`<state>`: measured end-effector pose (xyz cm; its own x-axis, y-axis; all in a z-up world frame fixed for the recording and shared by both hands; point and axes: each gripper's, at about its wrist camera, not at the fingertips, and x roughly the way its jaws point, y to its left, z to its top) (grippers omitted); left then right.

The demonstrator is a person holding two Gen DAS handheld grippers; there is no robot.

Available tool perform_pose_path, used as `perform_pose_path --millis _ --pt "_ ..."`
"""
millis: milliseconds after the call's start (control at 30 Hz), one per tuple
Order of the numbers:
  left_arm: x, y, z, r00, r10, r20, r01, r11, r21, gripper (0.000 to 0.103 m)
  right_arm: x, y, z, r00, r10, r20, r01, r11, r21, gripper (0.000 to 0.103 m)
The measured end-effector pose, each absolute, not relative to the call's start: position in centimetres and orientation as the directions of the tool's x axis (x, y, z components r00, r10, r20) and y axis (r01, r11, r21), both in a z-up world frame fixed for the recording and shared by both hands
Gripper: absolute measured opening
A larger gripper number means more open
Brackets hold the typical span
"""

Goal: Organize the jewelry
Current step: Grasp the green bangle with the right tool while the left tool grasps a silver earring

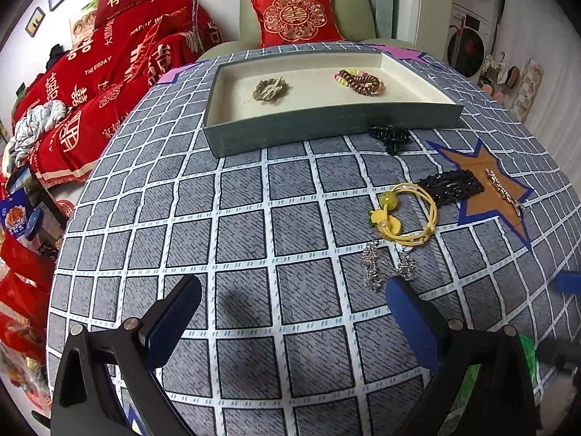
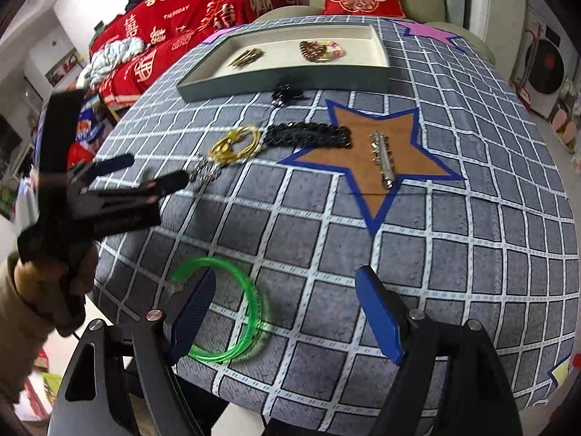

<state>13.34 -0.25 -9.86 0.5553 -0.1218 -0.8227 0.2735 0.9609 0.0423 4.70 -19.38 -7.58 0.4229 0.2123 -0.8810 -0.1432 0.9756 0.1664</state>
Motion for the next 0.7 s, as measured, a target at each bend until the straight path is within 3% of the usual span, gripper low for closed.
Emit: perform_pose_path --millis 267,367,500,700 --pt "13.7 -1.2 -10.5 0.55 -0.123 -0.826 0.282 0.958 0.045 0.103 3.7 -17.2 -8.9 0.423 0.144 -0.895 -0.178 0.981 0.074 0.08" --pt "13.6 -1.5 -10.2 0.546 -0.145 -0.825 0.294 0.955 0.027 0.093 3.3 -16.3 -9.4 0.426 0.101 -0.899 -0.191 0.981 0.02 0.067" --pt "13.3 -2.0 -9.9 0.536 -0.179 -0.825 0.328 0.945 0.008 0.071 2.7 -15.5 -9.4 0.453 0.071 -0.889 -0.208 0.978 -0.028 0.058" --pt "12.5 -3.1 -9.6 0.525 -0.213 -0.824 0.38 0.925 0.003 0.042 2.6 -15.3 -9.4 0.452 0.07 -0.889 -0.206 0.978 -0.027 0.054"
